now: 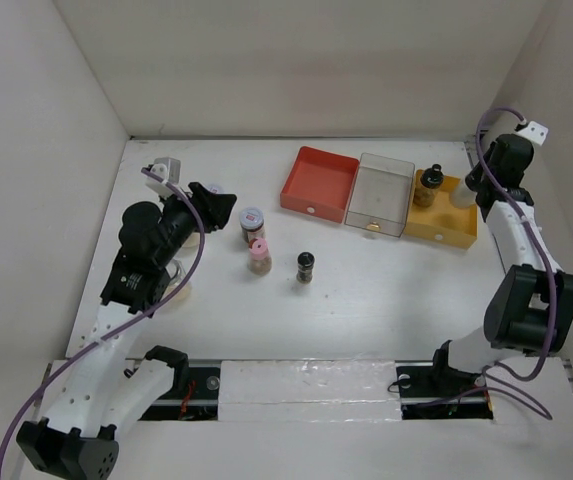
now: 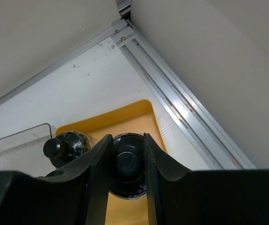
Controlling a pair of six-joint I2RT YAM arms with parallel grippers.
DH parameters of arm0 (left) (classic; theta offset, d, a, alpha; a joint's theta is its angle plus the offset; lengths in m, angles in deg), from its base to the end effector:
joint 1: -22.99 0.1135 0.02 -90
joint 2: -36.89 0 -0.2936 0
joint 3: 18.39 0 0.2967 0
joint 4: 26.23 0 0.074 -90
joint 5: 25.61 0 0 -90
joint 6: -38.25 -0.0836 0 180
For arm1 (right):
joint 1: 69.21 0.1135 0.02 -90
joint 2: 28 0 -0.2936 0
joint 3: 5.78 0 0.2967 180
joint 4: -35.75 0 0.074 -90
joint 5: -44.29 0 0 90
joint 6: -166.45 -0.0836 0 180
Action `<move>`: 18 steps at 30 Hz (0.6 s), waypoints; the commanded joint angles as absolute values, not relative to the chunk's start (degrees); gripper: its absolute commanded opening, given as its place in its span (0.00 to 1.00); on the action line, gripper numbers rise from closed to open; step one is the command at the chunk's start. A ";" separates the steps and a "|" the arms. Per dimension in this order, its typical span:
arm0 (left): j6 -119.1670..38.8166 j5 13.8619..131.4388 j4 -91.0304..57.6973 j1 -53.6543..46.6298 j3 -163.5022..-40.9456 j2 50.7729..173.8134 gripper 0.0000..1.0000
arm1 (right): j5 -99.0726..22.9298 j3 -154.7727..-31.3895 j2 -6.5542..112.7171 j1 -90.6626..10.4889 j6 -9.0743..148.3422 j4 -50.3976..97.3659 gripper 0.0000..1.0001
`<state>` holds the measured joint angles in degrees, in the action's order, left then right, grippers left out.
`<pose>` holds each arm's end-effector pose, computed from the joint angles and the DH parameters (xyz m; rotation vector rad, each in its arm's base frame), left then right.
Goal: Organize the condiment bottles
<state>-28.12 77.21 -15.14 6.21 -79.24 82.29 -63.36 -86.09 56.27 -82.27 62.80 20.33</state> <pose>0.2387 -0.0913 0.4134 0.0937 1.5381 -0.7314 0.4147 -0.1222 0.3342 0.6392 1.7921 -0.2867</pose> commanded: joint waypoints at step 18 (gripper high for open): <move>-29.17 74.85 -16.85 6.29 -79.27 84.61 0.45 | -61.71 -95.05 70.88 -82.84 65.20 35.68 0.23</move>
<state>-28.42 75.35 -15.08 6.21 -79.24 84.44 -61.48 -90.24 71.55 -82.38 64.61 28.40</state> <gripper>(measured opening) 0.445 0.354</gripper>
